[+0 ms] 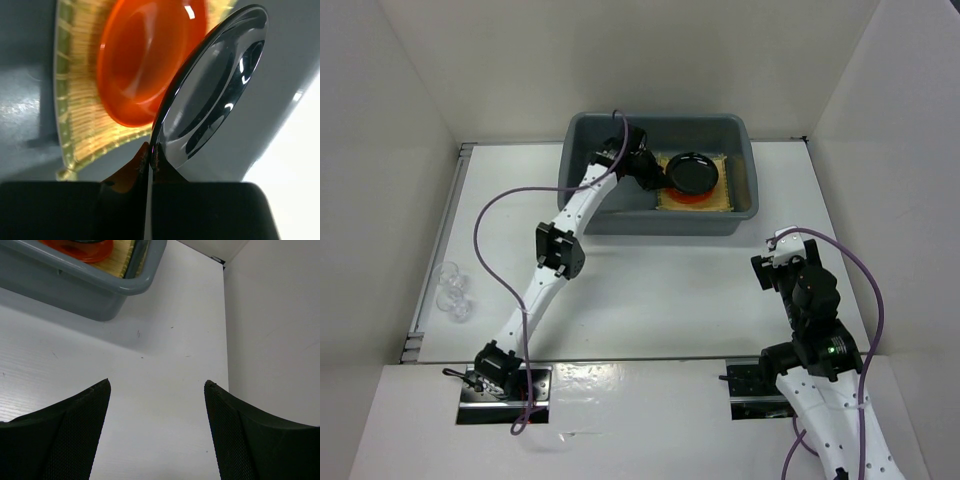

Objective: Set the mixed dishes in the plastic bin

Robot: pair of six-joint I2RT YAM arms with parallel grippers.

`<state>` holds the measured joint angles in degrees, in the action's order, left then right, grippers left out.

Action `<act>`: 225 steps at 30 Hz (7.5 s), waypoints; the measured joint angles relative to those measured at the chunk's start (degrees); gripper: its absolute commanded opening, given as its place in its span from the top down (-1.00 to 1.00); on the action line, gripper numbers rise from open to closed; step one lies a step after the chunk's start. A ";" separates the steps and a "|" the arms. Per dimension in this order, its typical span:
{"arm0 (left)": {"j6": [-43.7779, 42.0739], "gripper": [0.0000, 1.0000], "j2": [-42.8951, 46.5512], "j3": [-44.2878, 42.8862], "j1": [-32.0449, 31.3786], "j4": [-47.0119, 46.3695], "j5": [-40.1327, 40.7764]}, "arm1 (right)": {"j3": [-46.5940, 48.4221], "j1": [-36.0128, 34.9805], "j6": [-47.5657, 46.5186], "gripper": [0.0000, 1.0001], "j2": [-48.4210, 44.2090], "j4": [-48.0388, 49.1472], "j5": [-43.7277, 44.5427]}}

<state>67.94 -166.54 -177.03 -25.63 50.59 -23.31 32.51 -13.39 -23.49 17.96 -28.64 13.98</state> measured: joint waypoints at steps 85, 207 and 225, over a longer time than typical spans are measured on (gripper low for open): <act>-30.05 0.39 65.35 103.23 50.29 -3.61 44.57 | -0.28 -1.38 -0.22 -0.61 2.47 0.74 -1.36; -19.41 1.00 78.58 100.32 50.82 -3.21 31.65 | -0.31 -2.89 -0.24 -0.63 4.02 0.74 -1.36; -37.97 1.00 41.70 33.92 15.93 -7.34 18.73 | -0.33 -2.89 -0.24 -0.63 3.98 0.74 -1.29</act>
<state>29.98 -124.84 -143.11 -9.69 43.24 -4.58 32.18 -16.27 -23.73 21.93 -27.90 12.69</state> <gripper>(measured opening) 0.051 0.813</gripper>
